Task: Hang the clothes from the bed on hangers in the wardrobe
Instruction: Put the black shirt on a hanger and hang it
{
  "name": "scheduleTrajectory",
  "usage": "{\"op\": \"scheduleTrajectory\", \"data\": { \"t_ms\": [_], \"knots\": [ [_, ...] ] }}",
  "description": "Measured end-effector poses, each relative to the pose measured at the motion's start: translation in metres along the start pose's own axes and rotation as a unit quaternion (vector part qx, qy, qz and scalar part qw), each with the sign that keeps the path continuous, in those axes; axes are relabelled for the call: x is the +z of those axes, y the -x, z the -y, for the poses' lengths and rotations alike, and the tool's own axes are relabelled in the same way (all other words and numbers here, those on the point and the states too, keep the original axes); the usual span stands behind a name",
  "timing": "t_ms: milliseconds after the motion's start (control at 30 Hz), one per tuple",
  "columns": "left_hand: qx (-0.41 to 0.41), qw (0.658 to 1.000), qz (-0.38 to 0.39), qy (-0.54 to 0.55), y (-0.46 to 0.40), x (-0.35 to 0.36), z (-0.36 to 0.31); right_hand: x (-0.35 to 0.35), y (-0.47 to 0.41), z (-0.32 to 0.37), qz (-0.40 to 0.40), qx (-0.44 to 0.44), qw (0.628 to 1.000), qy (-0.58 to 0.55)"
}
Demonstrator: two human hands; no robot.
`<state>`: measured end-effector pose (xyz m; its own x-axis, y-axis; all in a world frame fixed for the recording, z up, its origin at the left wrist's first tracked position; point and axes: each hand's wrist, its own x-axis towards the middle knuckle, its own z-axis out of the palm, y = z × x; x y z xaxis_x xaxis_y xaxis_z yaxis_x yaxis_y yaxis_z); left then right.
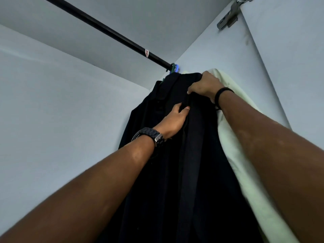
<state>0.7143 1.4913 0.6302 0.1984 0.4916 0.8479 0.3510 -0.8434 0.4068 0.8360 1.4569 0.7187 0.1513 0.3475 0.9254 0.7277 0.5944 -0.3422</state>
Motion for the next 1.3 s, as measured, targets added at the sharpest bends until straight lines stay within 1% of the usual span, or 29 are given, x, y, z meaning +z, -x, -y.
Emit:
{"op": "scheduleTrajectory", "data": {
  "t_ms": [67, 100, 167, 200, 233, 267, 300, 333, 367, 400, 433, 467, 500, 567, 600, 633, 667, 700, 733, 767, 800, 833, 867, 900, 933, 967, 1067, 1167, 1300],
  "knots": [
    [-0.017, 1.000, 0.002, 0.027, 0.021, 0.006, 0.004, -0.005, 0.031, -0.002, 0.100, 0.042, 0.994, -0.015],
    [-0.026, 0.999, -0.003, 0.034, 0.030, 0.010, 0.006, -0.007, 0.046, -0.003, 0.133, 0.054, 0.990, -0.012],
    [-0.066, 0.997, -0.001, 0.030, 0.055, 0.019, 0.008, -0.009, 0.077, -0.006, 0.164, 0.063, 0.984, -0.015],
    [-0.089, 0.996, 0.000, 0.029, 0.069, 0.022, 0.006, -0.011, 0.091, -0.008, 0.175, 0.072, 0.981, -0.050],
    [-0.096, 0.994, -0.011, 0.048, 0.082, 0.025, 0.004, -0.014, 0.104, -0.009, 0.189, 0.085, 0.971, -0.122],
    [-0.082, 0.992, -0.038, 0.083, 0.093, 0.028, 0.002, -0.019, 0.114, -0.010, 0.209, 0.101, 0.949, -0.215],
    [-0.052, 0.989, -0.082, 0.115, 0.105, 0.028, -0.002, -0.027, 0.122, -0.011, 0.230, 0.119, 0.916, -0.306],
    [-0.007, 0.984, -0.138, 0.114, 0.117, 0.026, -0.006, -0.034, 0.130, -0.011, 0.247, 0.141, 0.879, -0.383],
    [0.043, 0.978, -0.190, 0.072, 0.129, 0.024, -0.009, -0.042, 0.137, -0.011, 0.253, 0.165, 0.848, -0.436],
    [0.082, 0.973, -0.217, 0.020, 0.140, 0.024, -0.011, -0.047, 0.145, -0.011, 0.253, 0.184, 0.837, -0.449],
    [0.108, 0.971, -0.211, -0.019, 0.148, 0.026, -0.010, -0.050, 0.151, -0.012, 0.254, 0.196, 0.847, -0.425],
    [0.104, 0.978, -0.176, -0.035, 0.156, 0.029, -0.009, -0.051, 0.160, -0.014, 0.263, 0.201, 0.872, -0.361],
    [0.069, 0.990, -0.121, -0.022, 0.163, 0.033, -0.007, -0.049, 0.171, -0.015, 0.284, 0.198, 0.894, -0.285],
    [-0.032, 0.997, -0.019, 0.069, 0.179, 0.043, -0.003, -0.048, 0.196, -0.019, 0.340, 0.184, 0.907, -0.164],
    [-0.066, 0.992, -0.003, 0.109, 0.188, 0.047, -0.003, -0.049, 0.207, -0.021, 0.348, 0.179, 0.908, -0.151],
    [-0.086, 0.987, -0.008, 0.132, 0.199, 0.051, -0.003, -0.053, 0.217, -0.025, 0.341, 0.179, 0.908, -0.168],
    [-0.094, 0.983, -0.028, 0.153, 0.208, 0.055, -0.005, -0.059, 0.227, -0.028, 0.326, 0.184, 0.900, -0.223],
    [-0.096, 0.980, -0.056, 0.168, 0.219, 0.058, -0.006, -0.067, 0.236, -0.033, 0.317, 0.203, 0.870, -0.319],
    [-0.092, 0.977, -0.085, 0.174, 0.231, 0.061, -0.008, -0.075, 0.246, -0.037, 0.309, 0.228, 0.825, -0.415],
    [-0.088, 0.976, -0.109, 0.169, 0.241, 0.066, -0.008, -0.082, 0.255, -0.040, 0.305, 0.244, 0.794, -0.466],
    [-0.090, 0.974, -0.130, 0.165, 0.254, 0.071, -0.008, -0.085, 0.265, -0.045, 0.304, 0.250, 0.808, -0.439],
    [-0.095, 0.971, -0.148, 0.162, 0.264, 0.075, -0.008, -0.085, 0.274, -0.051, 0.306, 0.241, 0.857, -0.337],
    [-0.106, 0.969, -0.156, 0.160, 0.277, 0.078, -0.007, -0.082, 0.284, -0.058, 0.302, 0.219, 0.908, -0.189],
    [-0.124, 0.967, -0.148, 0.164, 0.287, 0.082, -0.008, -0.077, 0.294, -0.064, 0.276, 0.190, 0.941, -0.051],
    [-0.147, 0.966, -0.130, 0.168, 0.295, 0.085, -0.007, -0.072, 0.302, -0.069, 0.245, 0.168, 0.954, 0.041],
    [-0.176, 0.964, -0.107, 0.165, 0.305, 0.089, -0.009, -0.071, 0.313, -0.071, 0.228, 0.163, 0.957, 0.070],
    [-0.235, 0.957, -0.057, 0.160, 0.331, 0.100, -0.019, -0.074, 0.345, -0.079, 0.219, 0.163, 0.962, -0.003],
    [-0.248, 0.957, -0.027, 0.147, 0.366, 0.119, -0.032, -0.081, 0.384, -0.084, 0.246, 0.213, 0.940, -0.106],
    [-0.315, 0.943, -0.016, 0.104, 0.429, 0.156, -0.040, -0.095, 0.446, -0.095, 0.236, 0.237, 0.932, -0.143]
  ]
}}
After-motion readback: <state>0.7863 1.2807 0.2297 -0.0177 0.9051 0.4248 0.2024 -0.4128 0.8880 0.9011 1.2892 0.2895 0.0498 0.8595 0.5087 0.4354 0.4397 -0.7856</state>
